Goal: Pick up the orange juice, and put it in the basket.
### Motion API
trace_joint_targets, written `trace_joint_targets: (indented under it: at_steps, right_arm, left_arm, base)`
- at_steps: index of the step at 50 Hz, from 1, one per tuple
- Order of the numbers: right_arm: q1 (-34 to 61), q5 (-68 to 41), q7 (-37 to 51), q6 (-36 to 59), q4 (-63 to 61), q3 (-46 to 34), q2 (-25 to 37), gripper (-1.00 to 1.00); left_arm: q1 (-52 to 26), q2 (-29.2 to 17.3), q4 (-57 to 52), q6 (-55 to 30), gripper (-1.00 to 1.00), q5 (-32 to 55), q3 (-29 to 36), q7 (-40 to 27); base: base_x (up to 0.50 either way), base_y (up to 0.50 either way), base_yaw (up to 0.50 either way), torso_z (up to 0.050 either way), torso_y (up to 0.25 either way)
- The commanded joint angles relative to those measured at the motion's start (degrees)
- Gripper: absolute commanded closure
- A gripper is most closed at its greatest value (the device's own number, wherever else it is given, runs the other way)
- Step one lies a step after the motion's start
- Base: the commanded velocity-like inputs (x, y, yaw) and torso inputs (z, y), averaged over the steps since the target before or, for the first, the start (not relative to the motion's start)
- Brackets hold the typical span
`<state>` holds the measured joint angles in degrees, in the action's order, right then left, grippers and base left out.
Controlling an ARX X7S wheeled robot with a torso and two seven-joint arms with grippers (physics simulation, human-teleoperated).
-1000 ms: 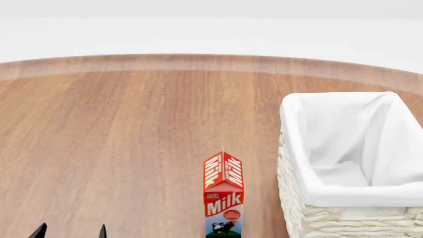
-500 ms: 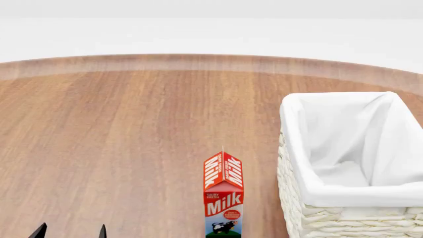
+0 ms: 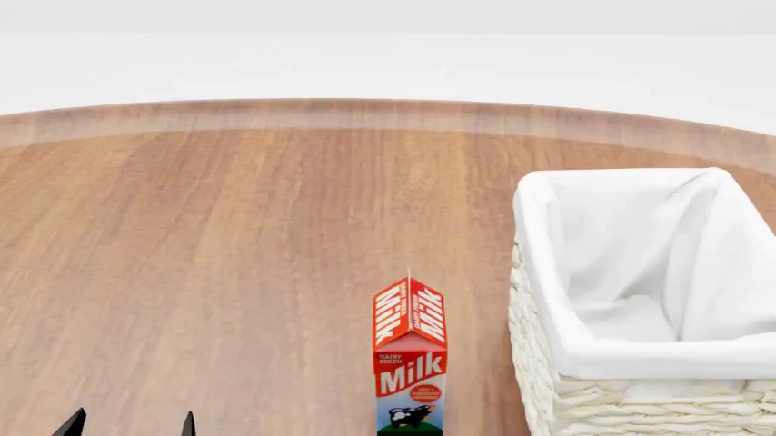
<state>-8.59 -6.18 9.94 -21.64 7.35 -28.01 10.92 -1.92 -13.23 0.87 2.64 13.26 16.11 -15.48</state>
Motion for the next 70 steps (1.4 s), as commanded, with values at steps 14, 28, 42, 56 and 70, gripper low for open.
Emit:
trace_joint_targets:
  at_steps: [14, 28, 42, 56, 70]
  right_arm:
    - [3.44, -1.32, -0.27, -0.81, 5.53, -0.80, -1.31, -1.00]
    - [4.47, -1.65, 0.04, -1.00, 6.97, -1.16, -1.53, -1.00]
    - [5.69, -2.04, 0.27, -1.52, 9.03, -1.48, -1.89, -1.00]
    - [6.75, -2.34, 0.20, -2.43, 11.17, -2.12, -2.34, -1.00]
    - [7.84, -2.45, 0.43, -3.36, 13.30, -2.58, -2.71, -1.00]
  left_arm:
    - [-0.13, -0.42, 0.06, 0.17, -1.00, 0.42, 0.56, -0.49]
    - [-0.21, -0.66, 0.09, 0.28, -1.00, 0.67, 0.89, -0.79]
    - [-0.29, -0.90, 0.12, 0.38, -1.00, 0.91, 1.21, -1.07]
    - [-0.36, -1.12, 0.15, 0.48, -1.00, 1.13, 1.51, -1.33]
    - [-0.43, -1.34, 0.19, 0.57, -1.00, 1.35, 1.80, -1.59]
  base:
    - [0.00, 0.00, 0.00, 0.000, 0.000]
    - [0.00, 0.00, 0.00, 0.000, 0.000]
    - [0.00, 0.00, 0.00, 0.000, 0.000]
    - [0.00, 0.00, 0.00, 0.000, 0.000]
    - [0.00, 0.00, 0.00, 0.000, 0.000]
